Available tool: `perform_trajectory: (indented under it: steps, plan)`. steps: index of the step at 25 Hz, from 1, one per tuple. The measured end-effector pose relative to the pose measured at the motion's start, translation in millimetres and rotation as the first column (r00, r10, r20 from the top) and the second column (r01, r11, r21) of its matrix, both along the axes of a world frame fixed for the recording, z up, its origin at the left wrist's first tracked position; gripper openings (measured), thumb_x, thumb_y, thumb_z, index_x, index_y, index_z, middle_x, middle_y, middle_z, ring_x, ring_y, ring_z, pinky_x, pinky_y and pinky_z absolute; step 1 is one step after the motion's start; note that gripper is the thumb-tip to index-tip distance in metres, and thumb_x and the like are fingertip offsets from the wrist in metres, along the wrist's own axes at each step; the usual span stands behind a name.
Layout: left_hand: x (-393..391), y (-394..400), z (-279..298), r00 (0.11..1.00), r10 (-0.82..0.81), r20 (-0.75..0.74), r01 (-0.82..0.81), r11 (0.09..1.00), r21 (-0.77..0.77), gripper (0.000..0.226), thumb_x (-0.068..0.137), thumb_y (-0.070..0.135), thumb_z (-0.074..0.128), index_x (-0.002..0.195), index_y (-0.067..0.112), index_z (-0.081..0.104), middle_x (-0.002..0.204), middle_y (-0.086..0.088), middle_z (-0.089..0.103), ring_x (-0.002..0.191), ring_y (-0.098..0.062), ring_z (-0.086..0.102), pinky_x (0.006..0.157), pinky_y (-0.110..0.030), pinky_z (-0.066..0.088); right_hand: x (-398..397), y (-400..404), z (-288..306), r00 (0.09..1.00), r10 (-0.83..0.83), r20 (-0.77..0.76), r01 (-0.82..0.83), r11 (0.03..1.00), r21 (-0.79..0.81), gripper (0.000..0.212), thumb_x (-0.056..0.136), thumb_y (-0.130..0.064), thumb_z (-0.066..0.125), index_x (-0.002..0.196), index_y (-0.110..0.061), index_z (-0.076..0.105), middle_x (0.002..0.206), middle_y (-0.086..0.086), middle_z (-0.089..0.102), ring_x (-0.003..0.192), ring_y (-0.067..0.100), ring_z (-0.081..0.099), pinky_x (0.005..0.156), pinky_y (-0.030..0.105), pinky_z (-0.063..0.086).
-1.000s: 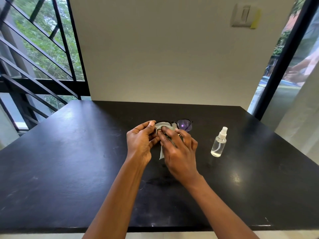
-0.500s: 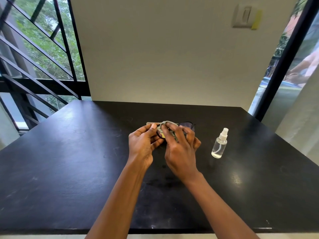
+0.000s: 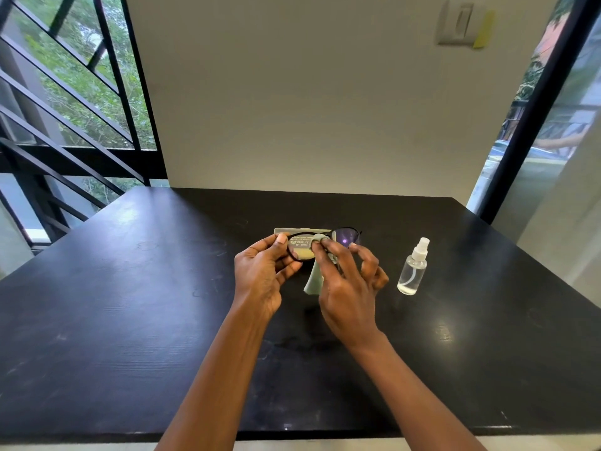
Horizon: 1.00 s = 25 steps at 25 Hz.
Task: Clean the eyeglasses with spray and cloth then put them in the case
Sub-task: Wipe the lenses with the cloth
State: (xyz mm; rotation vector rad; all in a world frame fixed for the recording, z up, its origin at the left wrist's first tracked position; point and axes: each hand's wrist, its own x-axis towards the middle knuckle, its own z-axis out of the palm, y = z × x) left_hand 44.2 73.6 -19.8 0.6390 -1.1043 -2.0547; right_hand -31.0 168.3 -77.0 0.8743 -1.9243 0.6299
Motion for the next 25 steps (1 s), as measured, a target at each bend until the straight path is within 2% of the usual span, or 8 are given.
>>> perform_trajectory:
  steps: [2,5,9,14,17,21,25]
  plan:
    - [1,1,0,1.0,-0.014,-0.008,0.014,1.0,-0.013,0.011,0.089,0.008,0.056,0.085,0.005,0.067,0.057,-0.003,0.068,0.054,-0.013,0.064,0.053,-0.025,0.058,3,-6,7,0.999,0.016,0.029,-0.016,1.0,0.002,0.045,0.079,-0.012,0.042,0.117,-0.021,0.063,0.119,-0.004,0.063,0.11,0.025,0.034,0.076,0.043,0.04]
    - [0,3,-2,0.999,-0.029,-0.012,0.029,0.999,-0.032,0.013,0.088,0.007,0.057,0.082,0.006,0.068,0.062,-0.004,0.069,0.056,-0.013,0.065,0.052,-0.023,0.057,9,-15,9,0.998,0.056,0.038,-0.057,0.998,0.029,0.044,0.081,-0.016,0.041,0.119,-0.022,0.061,0.121,-0.004,0.062,0.112,0.025,0.034,0.08,0.041,0.031]
    - [1,2,-2,1.0,-0.005,-0.011,0.005,0.999,-0.036,0.013,0.089,0.008,0.057,0.084,0.006,0.069,0.065,-0.002,0.071,0.058,-0.013,0.067,0.049,-0.022,0.055,15,-15,-1,0.998,0.052,-0.042,-0.051,0.998,0.032,0.038,0.083,-0.016,0.047,0.117,-0.026,0.063,0.119,-0.009,0.063,0.111,0.021,0.038,0.079,0.039,0.029]
    - [4,-2,0,1.0,0.004,-0.001,-0.004,1.0,-0.03,0.012,0.089,0.009,0.056,0.087,0.005,0.067,0.058,-0.002,0.07,0.052,-0.012,0.065,0.047,-0.022,0.055,13,-2,-11,0.995,0.016,-0.093,-0.014,1.0,0.019,0.038,0.083,-0.014,0.048,0.114,-0.026,0.065,0.115,-0.01,0.065,0.108,0.02,0.039,0.076,0.039,0.029]
    - [6,-2,1,1.0,-0.002,0.012,0.003,0.999,-0.046,0.011,0.089,0.01,0.056,0.085,0.007,0.066,0.06,-0.004,0.071,0.055,-0.014,0.066,0.052,-0.024,0.058,9,0,-4,1.0,0.008,-0.02,-0.008,1.0,0.0,0.04,0.083,-0.014,0.045,0.117,-0.021,0.064,0.117,-0.006,0.065,0.108,0.022,0.036,0.076,0.043,0.036]
    - [7,1,4,1.0,-0.01,0.007,0.01,0.997,-0.073,0.013,0.09,0.011,0.055,0.084,0.009,0.067,0.064,-0.003,0.071,0.058,-0.014,0.066,0.054,-0.024,0.058,7,-8,12,0.994,0.088,0.071,-0.086,0.996,-0.024,0.044,0.081,-0.01,0.041,0.119,-0.017,0.062,0.12,-0.001,0.063,0.109,0.025,0.033,0.073,0.049,0.046]
    - [7,3,3,1.0,-0.016,0.001,0.016,0.995,-0.097,0.016,0.089,0.011,0.056,0.08,0.01,0.069,0.064,-0.001,0.07,0.058,-0.012,0.066,0.05,-0.022,0.055,11,-12,11,0.992,0.122,-0.028,-0.122,0.992,0.027,0.042,0.082,-0.012,0.044,0.117,-0.023,0.063,0.119,-0.006,0.063,0.111,0.021,0.036,0.076,0.041,0.036]
